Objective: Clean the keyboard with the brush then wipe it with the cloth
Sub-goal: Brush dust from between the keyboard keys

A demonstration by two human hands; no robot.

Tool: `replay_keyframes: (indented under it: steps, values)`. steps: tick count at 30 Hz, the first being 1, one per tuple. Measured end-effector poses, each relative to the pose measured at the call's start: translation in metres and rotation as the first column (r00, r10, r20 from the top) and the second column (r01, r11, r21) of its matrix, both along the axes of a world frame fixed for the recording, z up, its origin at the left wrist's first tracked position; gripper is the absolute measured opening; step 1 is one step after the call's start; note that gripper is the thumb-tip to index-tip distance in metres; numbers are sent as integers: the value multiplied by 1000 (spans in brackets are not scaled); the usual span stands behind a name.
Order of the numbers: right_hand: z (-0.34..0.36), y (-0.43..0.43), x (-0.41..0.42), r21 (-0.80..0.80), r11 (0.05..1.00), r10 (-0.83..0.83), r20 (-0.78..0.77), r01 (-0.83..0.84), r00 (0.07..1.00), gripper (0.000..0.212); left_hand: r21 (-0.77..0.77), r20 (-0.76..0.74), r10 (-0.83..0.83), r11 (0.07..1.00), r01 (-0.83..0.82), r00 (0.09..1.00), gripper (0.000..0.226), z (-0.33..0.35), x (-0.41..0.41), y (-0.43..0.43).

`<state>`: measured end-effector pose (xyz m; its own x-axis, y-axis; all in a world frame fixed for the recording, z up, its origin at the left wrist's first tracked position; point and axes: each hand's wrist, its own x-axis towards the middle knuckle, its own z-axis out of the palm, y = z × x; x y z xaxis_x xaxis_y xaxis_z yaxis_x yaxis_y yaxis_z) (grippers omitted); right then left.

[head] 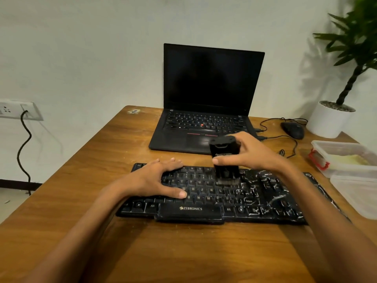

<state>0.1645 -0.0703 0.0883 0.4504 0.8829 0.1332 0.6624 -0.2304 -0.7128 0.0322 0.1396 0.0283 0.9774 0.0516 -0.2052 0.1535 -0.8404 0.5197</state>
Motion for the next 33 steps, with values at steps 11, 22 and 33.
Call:
replay_keyframes:
  steps: [11,22,33]
  values:
    - [-6,-10,1,-8,999,-35,-25,35,999,16,-16,-10,2,1000,-2,1000,97,2,-1,-3]
    - [-18,-12,3,77,993,-77,-114,86,990,23,-20,-9,6,1000,-6,1000,95,3,-2,-1]
    - [-20,6,9,104,994,46,-95,-36,994,16,-53,113,-142,987,149,983,82,10,13,-22]
